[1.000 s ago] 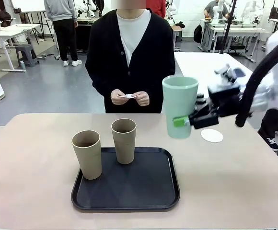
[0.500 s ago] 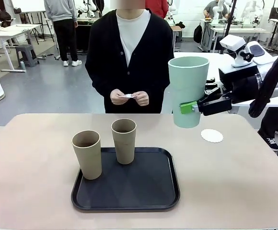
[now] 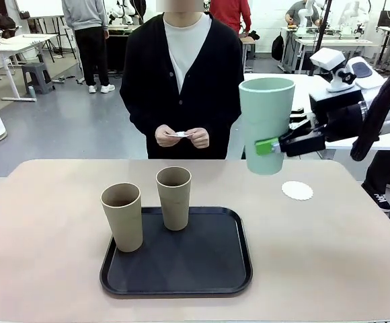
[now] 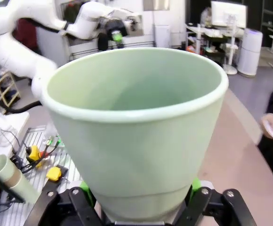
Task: Place coasters on the table and set cups on them.
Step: Pick up one Reusable plastic cup and place it on a coaster set by the human.
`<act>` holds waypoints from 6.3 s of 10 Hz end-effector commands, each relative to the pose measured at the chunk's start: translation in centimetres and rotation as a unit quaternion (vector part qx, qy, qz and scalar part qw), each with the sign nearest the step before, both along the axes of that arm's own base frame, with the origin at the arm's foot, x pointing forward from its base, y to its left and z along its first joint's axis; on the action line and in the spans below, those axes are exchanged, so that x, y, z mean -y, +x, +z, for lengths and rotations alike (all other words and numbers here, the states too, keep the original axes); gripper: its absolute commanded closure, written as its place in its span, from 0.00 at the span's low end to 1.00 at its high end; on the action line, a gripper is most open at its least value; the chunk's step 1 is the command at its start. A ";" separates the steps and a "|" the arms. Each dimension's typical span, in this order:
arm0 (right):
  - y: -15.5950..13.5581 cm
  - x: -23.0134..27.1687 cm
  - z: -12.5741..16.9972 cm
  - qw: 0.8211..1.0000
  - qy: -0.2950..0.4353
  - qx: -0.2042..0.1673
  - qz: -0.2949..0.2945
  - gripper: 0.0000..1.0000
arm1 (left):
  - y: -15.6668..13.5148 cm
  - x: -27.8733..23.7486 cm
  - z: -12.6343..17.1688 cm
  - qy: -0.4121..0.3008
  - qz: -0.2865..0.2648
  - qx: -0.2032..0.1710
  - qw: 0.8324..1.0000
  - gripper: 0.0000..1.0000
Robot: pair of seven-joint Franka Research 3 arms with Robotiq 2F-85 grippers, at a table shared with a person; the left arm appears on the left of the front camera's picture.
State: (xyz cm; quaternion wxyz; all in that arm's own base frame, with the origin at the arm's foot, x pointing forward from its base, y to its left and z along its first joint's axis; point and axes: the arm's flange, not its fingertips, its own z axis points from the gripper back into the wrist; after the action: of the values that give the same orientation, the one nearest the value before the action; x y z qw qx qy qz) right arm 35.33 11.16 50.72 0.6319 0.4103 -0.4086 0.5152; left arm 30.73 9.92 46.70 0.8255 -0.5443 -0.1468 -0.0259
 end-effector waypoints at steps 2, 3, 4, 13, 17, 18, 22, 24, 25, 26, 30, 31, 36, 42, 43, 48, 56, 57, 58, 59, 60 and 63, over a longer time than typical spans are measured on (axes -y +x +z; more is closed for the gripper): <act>10.8 5.3 0.8 0.997 0.026 -0.013 -0.064 0.18 | 0.1 0.1 0.1 -0.005 0.002 0.002 1.000 0.00; 14.3 7.4 0.9 0.997 0.019 -0.005 -0.070 0.18 | 0.1 0.1 0.1 -0.005 0.002 0.002 1.000 0.00; 16.6 9.1 0.9 0.998 0.011 -0.003 -0.066 0.18 | 0.1 0.1 0.1 -0.005 0.002 0.002 1.000 0.00; 19.5 17.6 -1.4 0.998 -0.055 0.008 -0.009 0.18 | 0.1 0.1 0.1 -0.005 0.002 0.002 1.000 0.00; 19.3 17.9 -1.5 0.999 -0.046 0.013 -0.012 0.18 | 0.1 0.1 0.1 -0.005 0.002 0.002 1.000 0.00; 19.4 17.9 -2.0 0.999 -0.015 0.039 0.034 0.18 | 0.1 0.1 0.1 -0.005 0.002 0.002 1.000 0.00; 23.4 19.7 -9.5 0.991 0.062 0.076 0.092 0.18 | 0.1 0.1 0.1 -0.005 0.002 0.002 1.000 0.00; 25.7 20.5 -14.0 0.997 0.047 0.044 0.039 0.18 | 0.1 0.1 0.1 -0.005 0.002 0.002 1.000 0.00; 26.8 20.6 -16.3 0.999 0.037 0.024 0.028 0.18 | 0.1 0.1 0.1 -0.005 0.002 0.002 1.000 0.00; 27.4 20.8 -18.0 0.999 0.037 0.016 0.025 0.18 | 0.1 0.1 0.1 -0.005 0.002 0.002 1.000 0.00; 28.6 21.2 -22.3 0.998 0.055 -0.034 0.028 0.18 | 0.1 0.1 0.1 -0.005 0.002 0.002 1.000 0.00; 28.3 21.1 -22.4 0.997 0.057 -0.035 0.028 0.18 | 0.1 0.1 0.1 -0.005 0.002 0.002 1.000 0.00; 25.0 19.9 -23.0 0.997 0.054 -0.028 0.038 0.18 | 0.1 0.1 0.1 -0.005 0.002 0.002 1.000 0.00; 24.6 20.0 -23.6 0.997 0.057 -0.041 0.034 0.18 | 0.1 0.1 0.1 -0.005 0.002 0.002 1.000 0.00; 24.6 20.0 -23.6 0.997 0.057 -0.041 0.034 0.18 | 0.1 0.1 0.1 -0.005 0.002 0.002 1.000 0.00; 23.4 19.0 -24.2 0.994 0.059 0.024 0.093 0.18 | 0.1 0.1 0.1 -0.005 0.002 0.002 1.000 0.00; 24.9 18.7 -26.0 0.994 0.055 0.023 0.092 0.18 | 0.1 0.1 0.1 -0.005 0.002 0.002 1.000 0.00; 25.2 18.7 -26.2 0.994 0.054 0.017 0.093 0.18 | 0.1 0.1 0.1 -0.005 0.002 0.002 1.000 0.00; 25.2 18.7 -26.2 0.994 0.052 0.017 0.094 0.18 | 0.1 0.1 0.1 -0.005 0.002 0.002 1.000 0.00; 25.4 18.7 -26.2 0.994 0.051 0.017 0.093 0.18 | 0.1 0.1 0.1 -0.005 0.002 0.002 1.000 0.00; 25.7 18.8 -26.3 0.994 0.050 0.016 0.092 0.18 | 0.1 0.1 0.1 -0.005 0.002 0.002 1.000 0.00; 26.1 19.2 -26.7 0.995 0.050 0.006 0.087 0.18 | 0.1 0.1 0.1 -0.005 0.002 0.002 1.000 0.00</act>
State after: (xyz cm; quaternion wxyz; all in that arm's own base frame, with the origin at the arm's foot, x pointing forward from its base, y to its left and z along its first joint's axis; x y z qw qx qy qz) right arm 60.59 -7.95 24.01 0.5515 0.4690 -0.4096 0.5550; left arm 30.73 9.92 46.71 0.8255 -0.5443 -0.1468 -0.0260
